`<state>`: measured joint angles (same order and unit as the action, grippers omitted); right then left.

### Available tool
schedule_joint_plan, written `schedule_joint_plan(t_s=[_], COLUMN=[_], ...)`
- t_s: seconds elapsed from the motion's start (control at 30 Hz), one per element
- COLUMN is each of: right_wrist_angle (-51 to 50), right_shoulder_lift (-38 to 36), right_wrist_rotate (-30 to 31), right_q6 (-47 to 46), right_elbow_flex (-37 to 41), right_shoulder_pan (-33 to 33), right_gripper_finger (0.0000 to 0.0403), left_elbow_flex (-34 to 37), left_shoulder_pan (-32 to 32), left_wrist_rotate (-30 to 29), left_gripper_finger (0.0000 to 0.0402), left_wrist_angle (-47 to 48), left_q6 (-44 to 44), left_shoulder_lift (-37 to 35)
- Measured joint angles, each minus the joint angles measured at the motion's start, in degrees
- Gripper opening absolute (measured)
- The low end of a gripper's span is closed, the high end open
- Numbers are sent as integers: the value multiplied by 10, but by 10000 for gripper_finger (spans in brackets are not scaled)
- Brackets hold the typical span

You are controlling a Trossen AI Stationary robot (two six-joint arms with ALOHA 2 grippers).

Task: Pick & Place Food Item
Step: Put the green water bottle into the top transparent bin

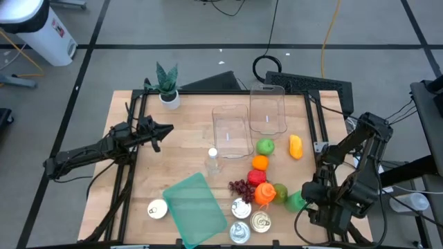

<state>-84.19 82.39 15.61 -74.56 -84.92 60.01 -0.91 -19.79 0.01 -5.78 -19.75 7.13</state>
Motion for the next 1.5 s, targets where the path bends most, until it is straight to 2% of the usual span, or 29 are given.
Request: schedule_joint_plan(t_s=[0.17,0.6,1.03,1.23,1.37,1.5], right_wrist_angle=[18,61,77,99,98,95], right_shoulder_lift=[0,-3,-21,-22,-21,-21], right_wrist_rotate=[-21,-22,-20,-7,-25,-49], right_q6=[0,6,9,45,57,65], right_elbow_flex=[36,92,95,95,95,95], right_shoulder_pan=[0,0,-6,-25,-35,-38], right_gripper_finger=[380,377,376,375,349,287], left_elbow_flex=[0,0,0,0,0,0], left_shoulder_pan=[0,0,0,0,0,0], left_wrist_rotate=[0,0,0,0,0,0], left_gripper_finger=[51,51,51,51,51,51], left_wrist_angle=[1,0,0,0,0,0], left_q6=[0,0,-2,-2,-2,-2], left_shoulder_lift=[0,0,0,0,0,0])
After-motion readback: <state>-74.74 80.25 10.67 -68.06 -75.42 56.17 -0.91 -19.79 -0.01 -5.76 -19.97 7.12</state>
